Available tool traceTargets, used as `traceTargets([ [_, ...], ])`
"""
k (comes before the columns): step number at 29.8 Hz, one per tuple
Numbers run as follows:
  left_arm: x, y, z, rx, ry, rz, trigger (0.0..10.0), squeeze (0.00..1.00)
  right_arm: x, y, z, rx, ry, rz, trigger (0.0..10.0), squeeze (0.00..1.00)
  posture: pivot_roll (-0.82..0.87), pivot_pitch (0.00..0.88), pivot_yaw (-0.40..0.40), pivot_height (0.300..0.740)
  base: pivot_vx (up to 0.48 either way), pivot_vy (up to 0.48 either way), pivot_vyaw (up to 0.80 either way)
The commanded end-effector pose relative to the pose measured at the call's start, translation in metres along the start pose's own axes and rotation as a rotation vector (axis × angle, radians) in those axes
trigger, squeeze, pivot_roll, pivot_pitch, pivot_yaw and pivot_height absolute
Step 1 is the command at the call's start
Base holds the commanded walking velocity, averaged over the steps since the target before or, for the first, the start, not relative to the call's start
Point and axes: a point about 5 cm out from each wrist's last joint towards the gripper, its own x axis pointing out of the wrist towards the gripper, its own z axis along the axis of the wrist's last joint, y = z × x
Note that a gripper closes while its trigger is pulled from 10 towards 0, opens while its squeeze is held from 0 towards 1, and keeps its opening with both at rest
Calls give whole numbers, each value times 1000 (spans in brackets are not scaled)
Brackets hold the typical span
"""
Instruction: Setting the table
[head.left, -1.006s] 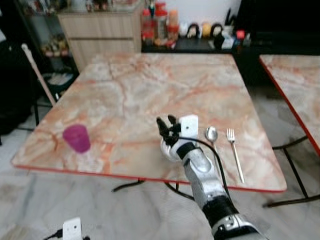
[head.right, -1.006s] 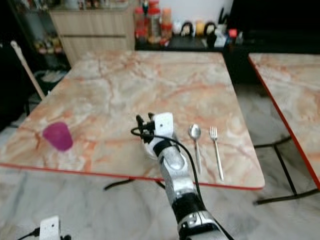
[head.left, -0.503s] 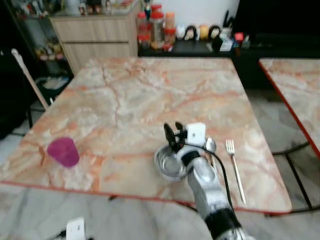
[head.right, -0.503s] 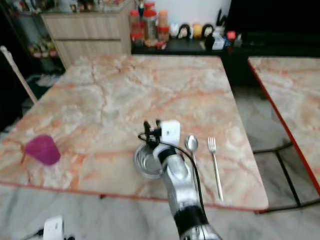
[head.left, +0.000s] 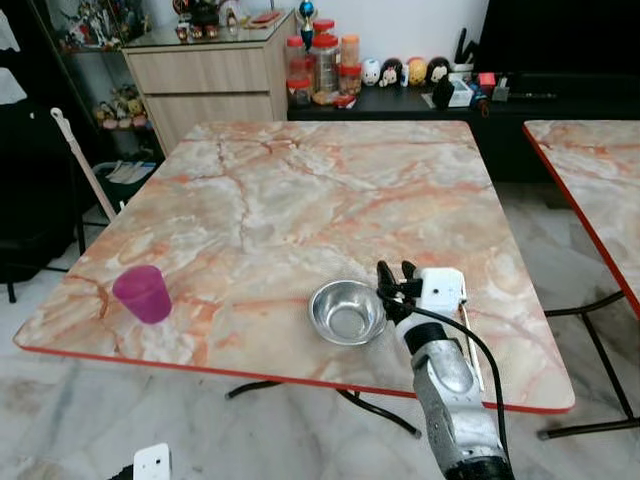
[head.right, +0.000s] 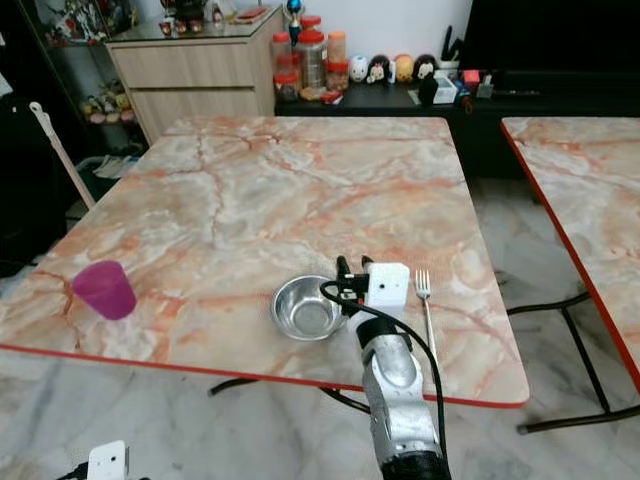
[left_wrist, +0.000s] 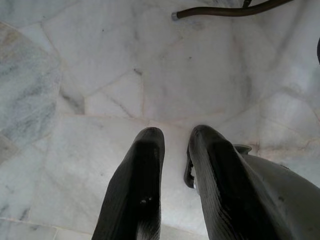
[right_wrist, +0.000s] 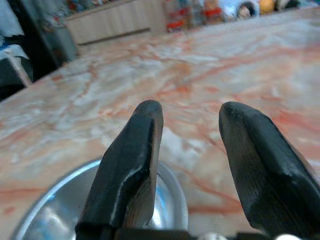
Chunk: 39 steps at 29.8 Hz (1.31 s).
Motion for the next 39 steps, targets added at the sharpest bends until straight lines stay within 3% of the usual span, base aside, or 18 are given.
traceTargets([
  [1,0,2,-2,24,10,-1,10000,0,1,-4,2,43,21,-56,10000,0,63,40,71,740,0,0,0],
  [15,-1,2,-1,18,1,11,10000,0,1,6,0,185,109,-8,10000,0,77,47,61,740,0,0,0],
  [26,-2,4,-4,12,4,18,10000,0,-8,-3,4,180,128,-35,10000,0,78,48,56,740,0,0,0],
  [32,-2,4,-5,19,5,16,10000,0,-24,-1,5,162,223,31,10000,0,68,48,54,740,0,0,0],
  [39,-2,3,-5,29,6,9,10000,0,-23,-2,-4,154,276,47,10000,0,67,25,54,740,0,0,0],
])
